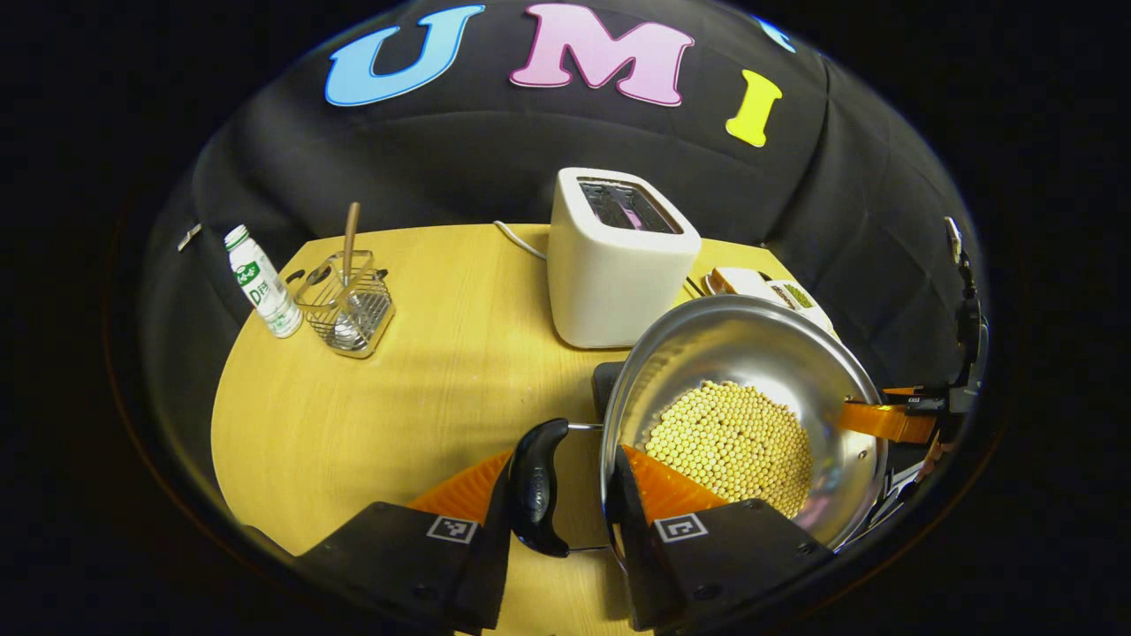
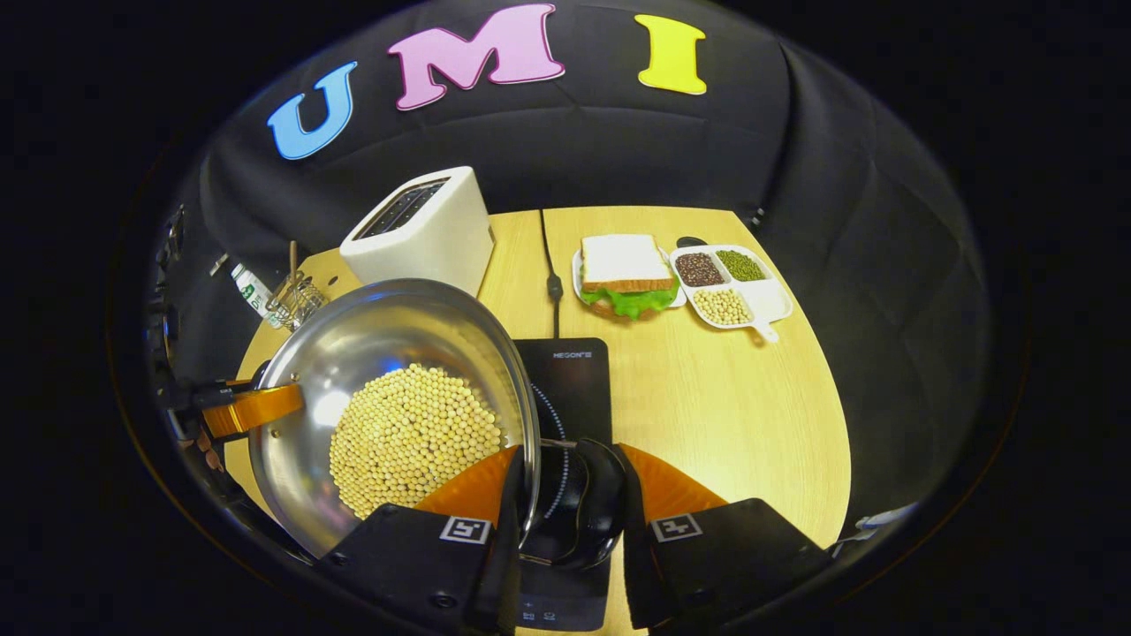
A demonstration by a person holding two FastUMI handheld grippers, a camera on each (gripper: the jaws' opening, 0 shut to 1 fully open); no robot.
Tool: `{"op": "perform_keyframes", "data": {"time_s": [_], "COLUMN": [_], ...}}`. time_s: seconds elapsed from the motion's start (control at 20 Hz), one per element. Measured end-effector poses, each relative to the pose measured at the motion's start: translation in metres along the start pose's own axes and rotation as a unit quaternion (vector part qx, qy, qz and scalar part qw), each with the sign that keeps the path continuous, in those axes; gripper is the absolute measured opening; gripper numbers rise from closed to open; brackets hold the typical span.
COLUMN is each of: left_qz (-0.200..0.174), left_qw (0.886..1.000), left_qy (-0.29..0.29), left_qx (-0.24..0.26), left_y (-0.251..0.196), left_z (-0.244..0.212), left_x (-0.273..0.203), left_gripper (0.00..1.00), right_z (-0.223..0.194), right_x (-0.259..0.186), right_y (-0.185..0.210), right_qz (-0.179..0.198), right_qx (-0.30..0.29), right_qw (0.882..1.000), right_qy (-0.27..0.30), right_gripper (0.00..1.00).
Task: First push the handle of the pot to place it horizontally, then grasp the pot with both hands and set it on the induction cooktop.
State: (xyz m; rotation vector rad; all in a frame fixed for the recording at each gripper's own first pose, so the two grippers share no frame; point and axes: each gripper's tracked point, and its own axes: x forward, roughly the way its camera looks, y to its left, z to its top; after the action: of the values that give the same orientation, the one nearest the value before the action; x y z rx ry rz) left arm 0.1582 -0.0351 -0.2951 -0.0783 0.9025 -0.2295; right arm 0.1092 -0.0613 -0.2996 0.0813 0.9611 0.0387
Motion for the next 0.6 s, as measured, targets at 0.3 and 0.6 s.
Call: {"op": "perform_keyframes", "data": {"time_s": [0.3,0.6], "left_qz": [-0.002,-0.006], "left_qw": [1.0,1.0], "left_qy": [0.003,-0.006], "left_qx": [0.006,0.005], "left_y": [-0.015,-0.017], "left_z": [0.003,0.0], "left_x": [0.017,0.022], "left_gripper": [0.58,0.58], "right_z": [-0.002,-0.004], "right_x": [0.01,0.014], "right_y": [-0.016,-0.022], "right_qz": [-0.004,-0.006], "right_qx": [0.008,0.006], "right_qw": [1.0,1.0], "right_qy": [0.005,0.002], "right_gripper": [0.51,0.51]}}
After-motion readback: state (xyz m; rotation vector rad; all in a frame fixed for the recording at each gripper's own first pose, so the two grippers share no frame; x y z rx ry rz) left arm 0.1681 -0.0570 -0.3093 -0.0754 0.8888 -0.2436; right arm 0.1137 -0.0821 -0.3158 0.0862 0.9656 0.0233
